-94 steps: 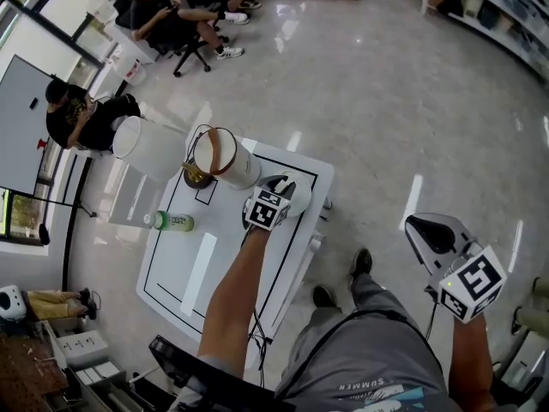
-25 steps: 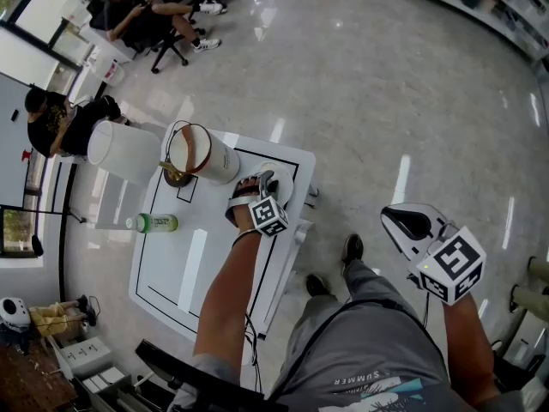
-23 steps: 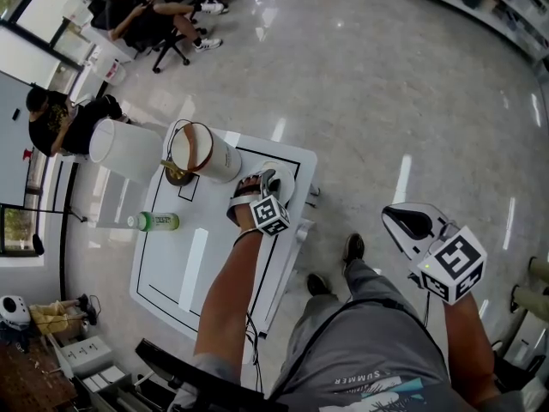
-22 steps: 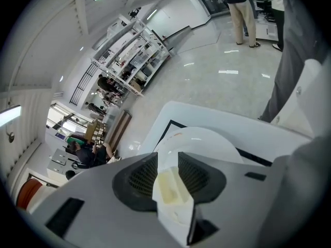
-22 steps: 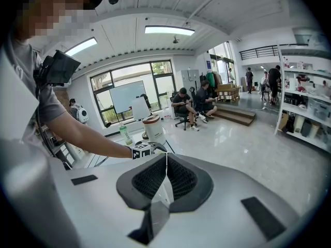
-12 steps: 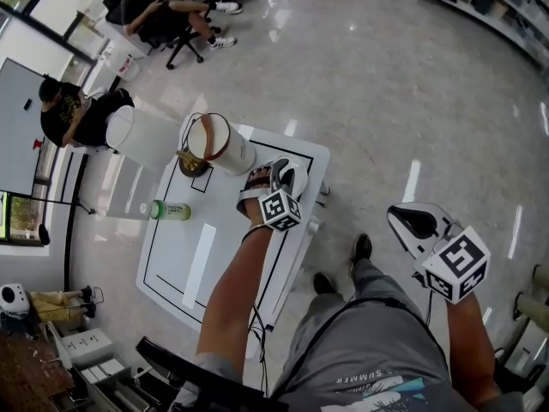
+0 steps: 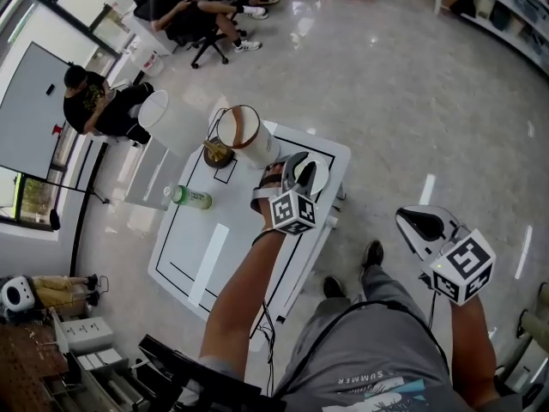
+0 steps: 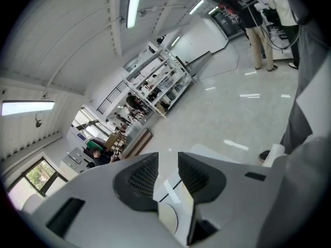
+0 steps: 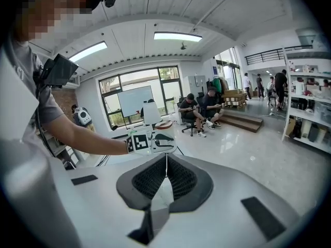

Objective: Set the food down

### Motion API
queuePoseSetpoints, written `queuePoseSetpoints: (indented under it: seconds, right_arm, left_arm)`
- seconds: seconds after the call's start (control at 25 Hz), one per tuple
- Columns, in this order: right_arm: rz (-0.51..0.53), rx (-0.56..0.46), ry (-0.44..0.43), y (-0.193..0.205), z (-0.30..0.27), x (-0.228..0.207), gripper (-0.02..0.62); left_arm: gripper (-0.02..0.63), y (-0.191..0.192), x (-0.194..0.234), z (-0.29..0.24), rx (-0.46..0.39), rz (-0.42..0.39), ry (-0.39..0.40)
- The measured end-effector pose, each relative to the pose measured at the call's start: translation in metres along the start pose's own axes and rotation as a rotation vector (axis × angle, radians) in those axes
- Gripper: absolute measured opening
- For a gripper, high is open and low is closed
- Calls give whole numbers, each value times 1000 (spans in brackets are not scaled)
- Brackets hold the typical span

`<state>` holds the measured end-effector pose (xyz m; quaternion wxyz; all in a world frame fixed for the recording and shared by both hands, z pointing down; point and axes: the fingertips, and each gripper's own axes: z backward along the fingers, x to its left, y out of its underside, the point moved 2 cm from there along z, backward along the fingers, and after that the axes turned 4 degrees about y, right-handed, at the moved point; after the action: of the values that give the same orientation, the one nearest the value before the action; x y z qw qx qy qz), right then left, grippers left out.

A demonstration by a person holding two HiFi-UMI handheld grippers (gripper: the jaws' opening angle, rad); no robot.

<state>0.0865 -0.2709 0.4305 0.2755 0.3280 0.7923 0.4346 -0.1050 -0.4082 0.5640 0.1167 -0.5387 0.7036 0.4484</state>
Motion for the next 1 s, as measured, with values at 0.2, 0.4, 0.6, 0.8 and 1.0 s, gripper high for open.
queuePoseSetpoints:
  seconds: [0.2,0.4,0.6,0.8,1.0]
  right_arm:
    - [25,-43,-16,-11,4,21,8]
    - [52,-92,-25,-22,12,45,6]
    - [83,-140,-29,-36,20,72,6]
    - [114,-193,-30,-44,36,101,6]
    - [167,-249,-30,-56,57,124,6]
  left_arm:
    - [109,-33,24,54,-116,74,-73]
    - [109,-66,40,113,-252,181,-120]
    - [109,-85,51,173,-385,308,-130]
    - [108,-98,51,233,-525,430,-107]
    - [107,-115,52,285,-670,515,-76]
